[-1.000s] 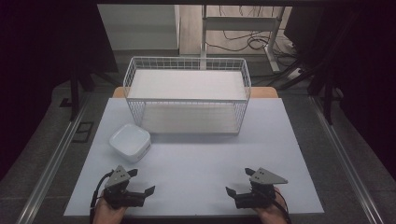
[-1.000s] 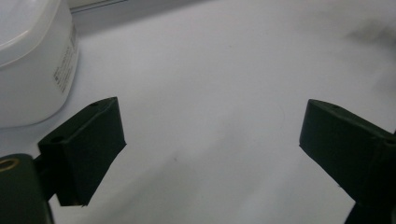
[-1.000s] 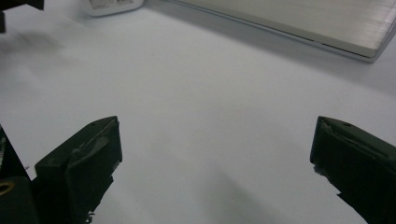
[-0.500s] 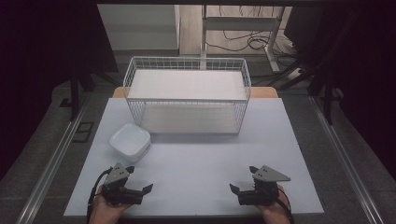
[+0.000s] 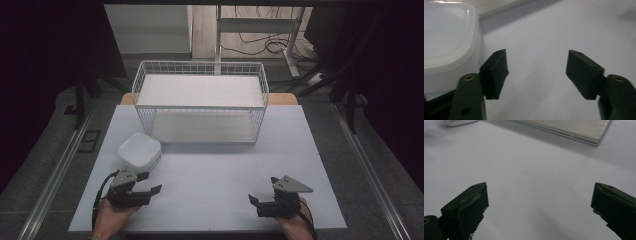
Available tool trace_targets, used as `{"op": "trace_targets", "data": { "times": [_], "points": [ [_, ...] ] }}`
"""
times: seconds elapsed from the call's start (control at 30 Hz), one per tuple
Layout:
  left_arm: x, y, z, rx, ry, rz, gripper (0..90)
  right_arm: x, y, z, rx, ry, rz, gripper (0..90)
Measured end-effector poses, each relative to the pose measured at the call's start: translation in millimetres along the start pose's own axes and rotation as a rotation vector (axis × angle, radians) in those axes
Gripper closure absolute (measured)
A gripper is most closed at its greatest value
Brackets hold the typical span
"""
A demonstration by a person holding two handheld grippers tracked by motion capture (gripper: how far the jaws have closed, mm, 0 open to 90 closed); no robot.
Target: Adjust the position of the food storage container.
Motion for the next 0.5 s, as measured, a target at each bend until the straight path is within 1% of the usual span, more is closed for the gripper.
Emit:
{"op": "trace_targets", "data": {
  "times": [0.07,0.1,0.13,0.17,0.2,0.23,0.3,0.37,0.4,0.5],
  "points": [
    [5.0,-2.7,4.6,0.007,-0.003,-0.012,42.2,-0.2,0.6,1.5,0.003,-0.008,0.003,0.8],
    [7.6,-3.6,7.4,0.016,-0.001,-0.016,44.6,-0.1,0.8,2.3,0.006,-0.01,0.003,0.8],
    [10.8,-4.5,11.4,0.024,-0.003,-0.019,48.6,0.3,1.1,4.0,0.021,-0.013,-0.002,0.8],
    [12.6,-4.8,13.7,0.022,-0.011,-0.022,54.1,0.9,1.5,6.0,0.028,-0.021,-0.004,0.8],
    [15.5,-5.0,17.8,0.019,-0.028,-0.024,57.6,1.2,1.5,7.1,0.027,-0.029,-0.004,0.8],
    [17.2,-5.0,20.5,0.023,-0.035,-0.026,62.3,1.8,1.8,8.7,0.023,-0.047,-0.007,0.8],
    [21.2,-4.2,27.9,0.034,-0.048,-0.017,68.9,1.8,2.3,10.3,0.016,-0.063,-0.003,0.8],
    [25.5,-2.9,35.1,0.054,-0.054,-0.013,76.5,0.4,3.6,10.7,0.009,-0.068,0.01,0.6],
    [27.6,-1.6,38.3,0.055,-0.059,-0.008,79.5,-0.6,4.2,10.1,0.008,-0.068,0.016,0.6],
    [33.3,3.0,49.0,0.081,-0.053,0.006,87.0,-2.2,4.4,7.1,0.002,-0.057,0.024,0.6]
  ]
}}
Point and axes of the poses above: each handheld gripper's, and its own axes: y roughly forward along the jaws, x roughly out of its top, z roughly to its left, the point moved 7 cm from there along y, roughly forward along the jaws, and after that the axes turned 3 degrees about z, right-handed, at the moved point
